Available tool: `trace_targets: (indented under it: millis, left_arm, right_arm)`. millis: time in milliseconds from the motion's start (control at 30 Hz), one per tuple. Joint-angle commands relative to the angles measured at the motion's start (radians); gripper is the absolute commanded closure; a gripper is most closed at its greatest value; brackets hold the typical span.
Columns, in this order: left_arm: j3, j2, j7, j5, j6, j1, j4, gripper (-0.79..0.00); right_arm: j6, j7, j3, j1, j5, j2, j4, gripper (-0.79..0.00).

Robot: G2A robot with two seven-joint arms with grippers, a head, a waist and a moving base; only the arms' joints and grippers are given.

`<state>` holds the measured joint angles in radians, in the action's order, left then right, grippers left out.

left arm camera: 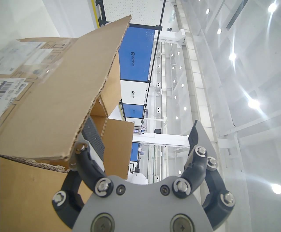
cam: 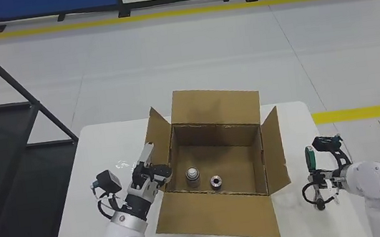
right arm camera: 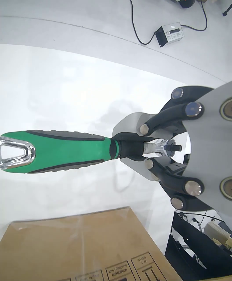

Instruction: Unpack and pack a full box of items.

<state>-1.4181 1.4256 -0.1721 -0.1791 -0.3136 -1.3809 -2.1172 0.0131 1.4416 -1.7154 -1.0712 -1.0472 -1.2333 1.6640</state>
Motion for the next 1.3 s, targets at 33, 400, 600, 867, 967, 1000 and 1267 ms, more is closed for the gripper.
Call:
trace_targets:
  millis: [33,400,600,867,967,1000,1267]
  left_arm:
    - [0.01,-0.001,0.002,0.009,0.0,-0.002,-0.011,-0.785]
    - [0.029,-0.005,0.015,0.024,0.009,-0.011,-0.022,-0.785]
    - [0.028,-0.008,0.02,0.023,0.014,-0.018,-0.027,-0.785]
    - [0.033,-0.01,0.021,0.026,0.018,-0.019,-0.03,-0.785]
    - [0.034,-0.011,0.026,0.025,0.019,-0.021,-0.03,-0.785]
    - [0.034,-0.011,0.027,0.024,0.019,-0.022,-0.03,-0.785]
    - [0.048,-0.014,0.026,0.035,0.016,-0.022,-0.036,-0.785]
  right_arm:
    - [0.006,-0.009,0.01,0.01,-0.027,0.005,-0.041,0.0]
    - [0.046,-0.023,0.076,0.082,-0.098,0.014,-0.178,0.0]
    - [0.048,-0.029,0.1,0.12,-0.106,0.018,-0.251,0.0]
    - [0.047,-0.031,0.114,0.129,-0.099,0.024,-0.278,-0.262]
    - [0.048,-0.034,0.115,0.128,-0.094,0.027,-0.283,-0.268]
    - [0.049,-0.035,0.113,0.128,-0.091,0.028,-0.284,-0.286]
    - [0.069,-0.059,0.018,0.038,-0.047,0.044,-0.097,-0.342]
